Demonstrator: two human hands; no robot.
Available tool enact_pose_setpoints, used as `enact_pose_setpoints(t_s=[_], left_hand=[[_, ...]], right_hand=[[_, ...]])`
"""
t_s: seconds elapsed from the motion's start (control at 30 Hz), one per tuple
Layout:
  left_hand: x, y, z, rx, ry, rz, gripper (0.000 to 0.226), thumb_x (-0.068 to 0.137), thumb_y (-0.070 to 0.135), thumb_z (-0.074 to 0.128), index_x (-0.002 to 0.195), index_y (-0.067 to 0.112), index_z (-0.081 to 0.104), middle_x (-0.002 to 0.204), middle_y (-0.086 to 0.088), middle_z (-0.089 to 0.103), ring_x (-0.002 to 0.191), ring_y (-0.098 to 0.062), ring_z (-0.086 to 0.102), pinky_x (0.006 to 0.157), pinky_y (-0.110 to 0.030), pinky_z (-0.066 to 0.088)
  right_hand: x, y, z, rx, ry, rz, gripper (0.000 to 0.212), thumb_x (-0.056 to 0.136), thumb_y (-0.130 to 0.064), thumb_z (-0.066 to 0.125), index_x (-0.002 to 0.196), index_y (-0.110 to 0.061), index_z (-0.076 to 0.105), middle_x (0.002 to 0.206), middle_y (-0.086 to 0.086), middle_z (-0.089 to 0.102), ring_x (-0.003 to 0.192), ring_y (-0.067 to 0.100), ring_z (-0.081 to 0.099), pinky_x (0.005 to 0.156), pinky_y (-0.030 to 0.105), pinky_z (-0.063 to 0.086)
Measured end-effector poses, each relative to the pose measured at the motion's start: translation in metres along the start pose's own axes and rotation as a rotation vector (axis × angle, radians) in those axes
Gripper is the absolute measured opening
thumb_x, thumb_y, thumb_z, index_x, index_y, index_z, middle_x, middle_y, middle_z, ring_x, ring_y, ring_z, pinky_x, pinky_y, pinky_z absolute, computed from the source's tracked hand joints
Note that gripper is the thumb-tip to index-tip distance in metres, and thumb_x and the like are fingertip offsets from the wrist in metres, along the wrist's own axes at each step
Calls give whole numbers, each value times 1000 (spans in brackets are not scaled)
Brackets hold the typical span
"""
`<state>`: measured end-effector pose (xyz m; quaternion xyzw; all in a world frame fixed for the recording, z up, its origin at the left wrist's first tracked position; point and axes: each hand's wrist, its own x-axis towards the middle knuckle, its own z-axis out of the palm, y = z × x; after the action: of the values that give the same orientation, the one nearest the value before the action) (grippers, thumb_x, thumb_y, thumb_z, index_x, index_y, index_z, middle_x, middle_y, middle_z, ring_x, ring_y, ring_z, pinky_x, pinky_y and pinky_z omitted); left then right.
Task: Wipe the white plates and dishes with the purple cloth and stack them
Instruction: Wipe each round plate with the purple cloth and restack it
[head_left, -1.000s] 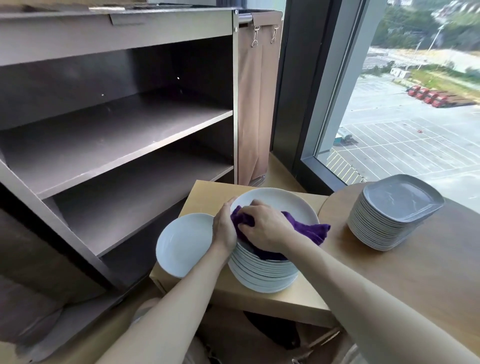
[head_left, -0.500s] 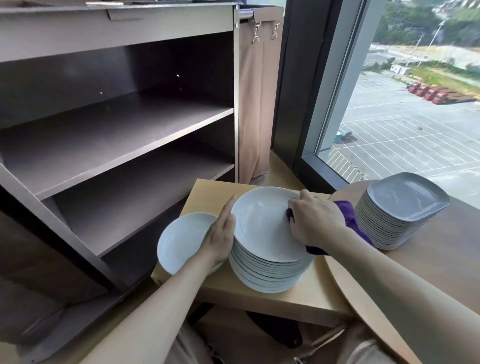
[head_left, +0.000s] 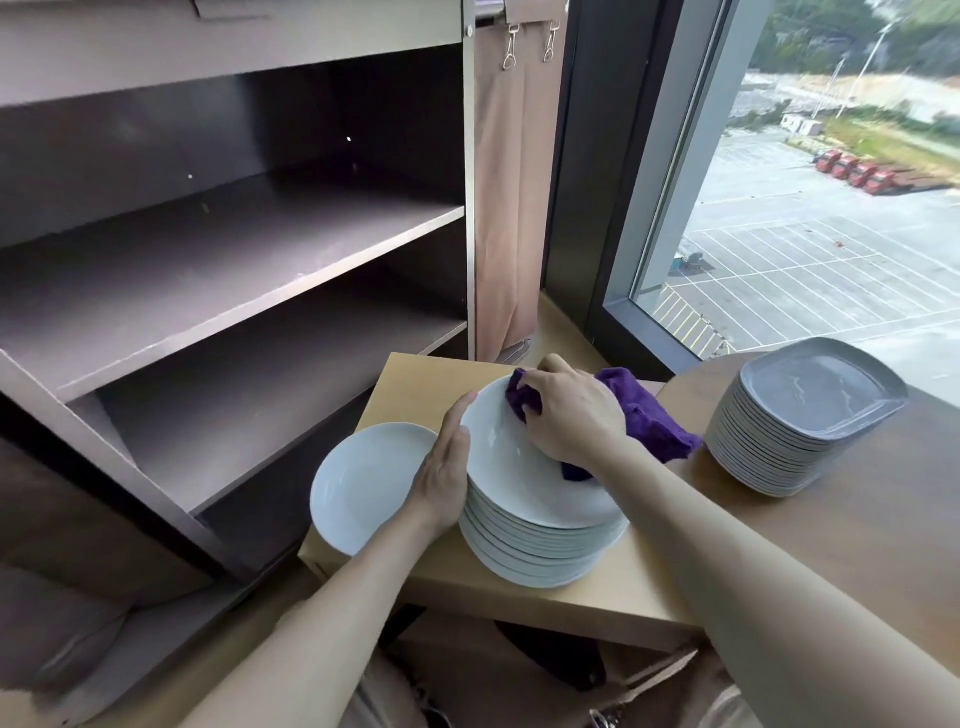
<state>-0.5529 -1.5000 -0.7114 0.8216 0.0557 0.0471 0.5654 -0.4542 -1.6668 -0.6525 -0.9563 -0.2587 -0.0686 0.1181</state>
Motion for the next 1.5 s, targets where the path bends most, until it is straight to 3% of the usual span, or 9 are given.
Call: enact_pose_setpoints(t_s=[0.17,0.33,0.5,0.63,0.77,0.97,1.13,1.27,1.5], left_hand=[[2,0,1,-53,-26,-41,52,100,57,20,152,55,25,157,27,32,145,3,29,115,-21,26],[-2,7,1,-147,-5,-71,48,112,44,19,156,38,37,156,16,44,145,-5,36,122,-34,29],[-1,8,-2,-82,28,-66,47,114,36,23,160,34,29,164,18,29,143,6,25,112,-15,20],[2,6,-7,-68,26,-57,46,113,35,28,158,31,34,162,14,35,144,0,31,118,-25,25],[2,3,-4,-76,64,-41,47,113,34,29,160,34,31,163,18,31,143,5,28,109,-15,22],[3,4,1,-121,42,-48,47,114,31,24,161,34,25,163,21,26,139,14,23,97,8,18],[2,5,5,-175,52,-43,46,114,26,23,159,24,34,162,12,36,146,3,30,118,-11,23],[3,4,8,-161,74,-38,42,114,28,22,153,32,38,154,21,40,131,24,33,111,-4,25],[4,1,9,-244,55,-86,46,114,35,22,154,28,42,155,7,49,145,-8,40,123,-41,30]], right_hand=[[-7,-25,-1,210,-61,-8,26,97,-34,57,116,-24,71,111,-3,58,96,23,61,75,40,52],[-29,-37,-11,286,-182,-58,26,94,-34,60,110,-19,75,104,-6,60,95,20,59,78,39,51],[-55,-29,-38,201,-373,-98,18,90,-33,58,95,-23,72,98,-6,62,93,20,60,75,41,52],[-63,-11,-52,-16,-395,-18,12,85,-32,53,78,-26,60,84,-7,60,78,20,61,59,34,48],[-60,12,-48,-196,-248,121,19,89,-34,51,75,-21,56,78,-6,54,67,21,54,50,29,32],[-28,16,-17,-350,20,122,38,100,-42,39,103,-14,64,101,7,59,85,32,66,62,36,39],[-2,-1,-1,-232,89,85,37,98,-45,32,96,-15,53,102,11,57,82,34,61,67,41,42],[5,-25,6,-71,88,82,28,95,-43,34,90,-17,42,102,11,54,85,38,59,68,40,35],[-2,-65,10,141,10,78,30,91,-43,34,89,-17,47,90,2,45,76,26,51,68,38,35]])
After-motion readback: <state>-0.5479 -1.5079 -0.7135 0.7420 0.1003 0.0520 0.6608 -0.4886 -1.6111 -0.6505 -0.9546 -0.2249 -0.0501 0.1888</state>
